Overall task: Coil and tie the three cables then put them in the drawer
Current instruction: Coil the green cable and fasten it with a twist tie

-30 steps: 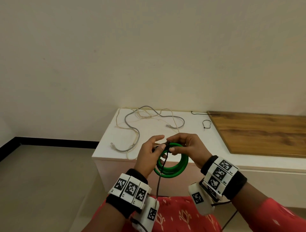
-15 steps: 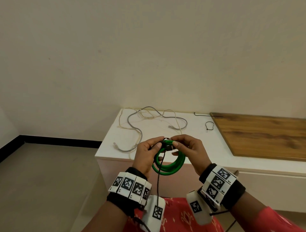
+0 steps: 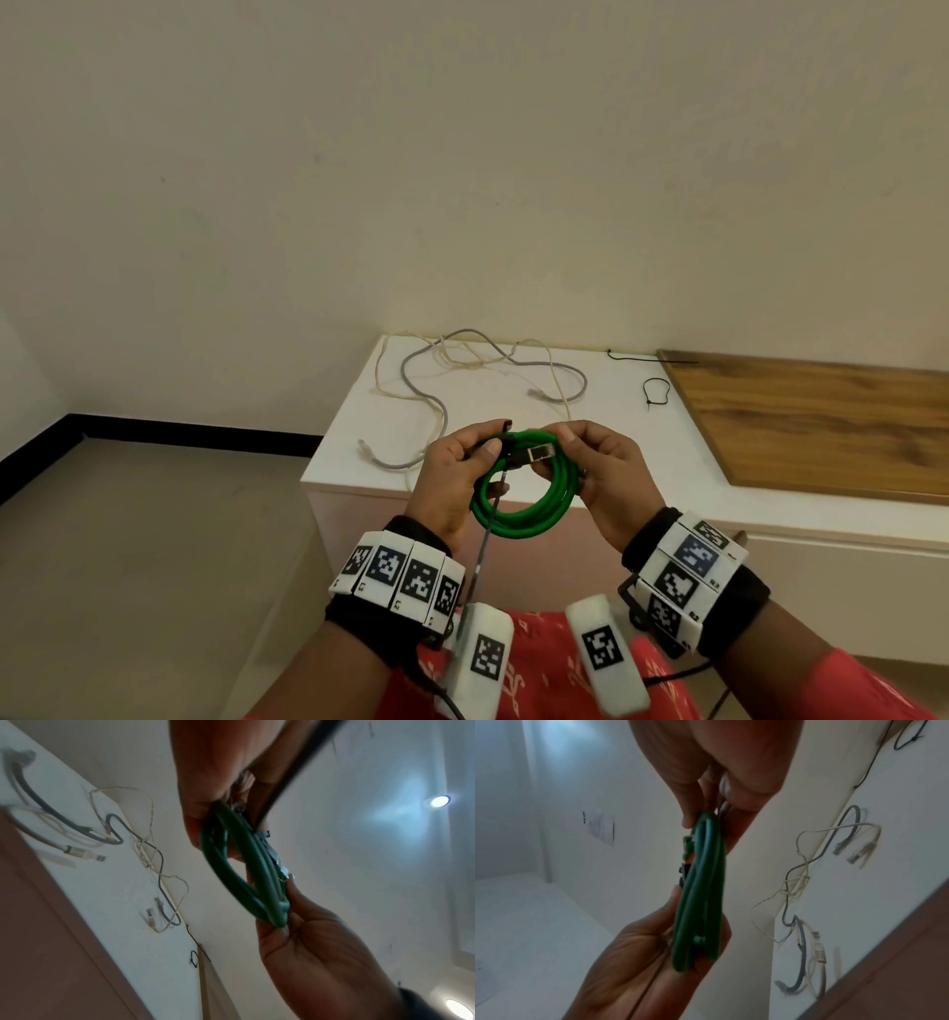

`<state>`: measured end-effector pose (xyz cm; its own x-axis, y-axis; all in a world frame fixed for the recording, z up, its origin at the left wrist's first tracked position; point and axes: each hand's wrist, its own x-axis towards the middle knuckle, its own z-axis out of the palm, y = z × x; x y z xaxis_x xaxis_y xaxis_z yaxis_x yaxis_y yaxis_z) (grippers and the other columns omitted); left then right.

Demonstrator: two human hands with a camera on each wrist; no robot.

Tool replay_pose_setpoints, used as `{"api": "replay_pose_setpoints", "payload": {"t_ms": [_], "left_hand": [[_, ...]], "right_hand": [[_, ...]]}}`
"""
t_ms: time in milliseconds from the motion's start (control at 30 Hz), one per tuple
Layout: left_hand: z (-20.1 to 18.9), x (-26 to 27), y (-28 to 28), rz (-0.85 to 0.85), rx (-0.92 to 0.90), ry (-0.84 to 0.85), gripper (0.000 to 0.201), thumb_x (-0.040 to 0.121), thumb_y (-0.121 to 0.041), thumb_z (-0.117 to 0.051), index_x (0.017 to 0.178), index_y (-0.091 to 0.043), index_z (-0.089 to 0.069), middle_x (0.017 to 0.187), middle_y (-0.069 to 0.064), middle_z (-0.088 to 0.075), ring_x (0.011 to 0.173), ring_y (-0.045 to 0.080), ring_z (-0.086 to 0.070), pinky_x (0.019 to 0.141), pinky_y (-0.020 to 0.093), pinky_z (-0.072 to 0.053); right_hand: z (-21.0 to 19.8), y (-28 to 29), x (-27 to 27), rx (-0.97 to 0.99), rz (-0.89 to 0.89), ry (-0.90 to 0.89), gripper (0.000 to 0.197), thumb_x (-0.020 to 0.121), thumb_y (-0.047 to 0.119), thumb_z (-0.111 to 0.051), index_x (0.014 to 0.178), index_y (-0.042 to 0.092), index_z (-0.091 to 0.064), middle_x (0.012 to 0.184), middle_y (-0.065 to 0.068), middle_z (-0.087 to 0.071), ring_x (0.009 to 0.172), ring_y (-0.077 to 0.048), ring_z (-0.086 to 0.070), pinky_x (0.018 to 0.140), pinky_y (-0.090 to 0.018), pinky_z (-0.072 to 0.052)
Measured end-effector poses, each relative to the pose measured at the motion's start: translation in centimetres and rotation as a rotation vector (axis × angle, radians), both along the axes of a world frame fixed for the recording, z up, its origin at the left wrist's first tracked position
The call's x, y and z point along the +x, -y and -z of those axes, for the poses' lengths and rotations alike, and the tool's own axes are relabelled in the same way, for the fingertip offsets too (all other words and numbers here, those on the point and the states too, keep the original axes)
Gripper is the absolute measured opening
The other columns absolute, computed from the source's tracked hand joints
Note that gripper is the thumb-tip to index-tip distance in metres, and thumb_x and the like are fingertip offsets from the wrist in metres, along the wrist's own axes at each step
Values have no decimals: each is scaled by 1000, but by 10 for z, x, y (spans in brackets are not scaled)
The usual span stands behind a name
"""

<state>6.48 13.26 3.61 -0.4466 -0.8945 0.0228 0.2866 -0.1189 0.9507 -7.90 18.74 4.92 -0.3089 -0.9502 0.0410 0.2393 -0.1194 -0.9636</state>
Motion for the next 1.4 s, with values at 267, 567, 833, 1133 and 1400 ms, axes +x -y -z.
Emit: {"api": "replay_pose_setpoints", "payload": {"t_ms": [267,567,833,1133,1400], "left_hand": [[-2,-1,-4,66,93,-22,22,93,-4,-43,108,-8,-58,95,8,-66,68,11,-70,48,24,-56],[-1,-3,-4,-50,117,13,22,93,-3,-43,108,-8,-58,88,7,-66,62,6,-68,42,18,-46],[-5,-10,-6,-92,149,-26,23,93,0,-43,111,-1,-58,88,8,-65,72,15,-64,52,18,-54],[-6,-10,-11,-75,122,-17,22,93,2,-41,100,-9,-60,90,7,-64,75,14,-65,62,20,-55],[-7,-10,-20,-19,75,4,27,94,-2,-41,104,-18,-60,98,8,-61,70,15,-59,46,22,-48]], "right_hand": [[11,0,8,-56,131,49,11,88,-1,-49,82,2,-59,73,-13,-59,54,-10,-63,54,-20,-56],[11,-4,-7,-53,35,-639,26,88,1,-53,95,23,-64,95,-6,-66,91,-25,-62,89,-39,-51],[26,-24,4,-917,58,-1672,24,83,15,-62,106,22,-58,114,-2,-49,107,-19,-51,90,-27,-41],[-1,-31,20,-346,-179,-641,7,82,19,-63,77,20,-68,72,-2,-68,66,-10,-62,62,-21,-50],[-14,-29,11,75,-40,-444,9,81,1,-63,74,-3,-67,51,-1,-63,34,-8,-44,36,-16,-34]]}}
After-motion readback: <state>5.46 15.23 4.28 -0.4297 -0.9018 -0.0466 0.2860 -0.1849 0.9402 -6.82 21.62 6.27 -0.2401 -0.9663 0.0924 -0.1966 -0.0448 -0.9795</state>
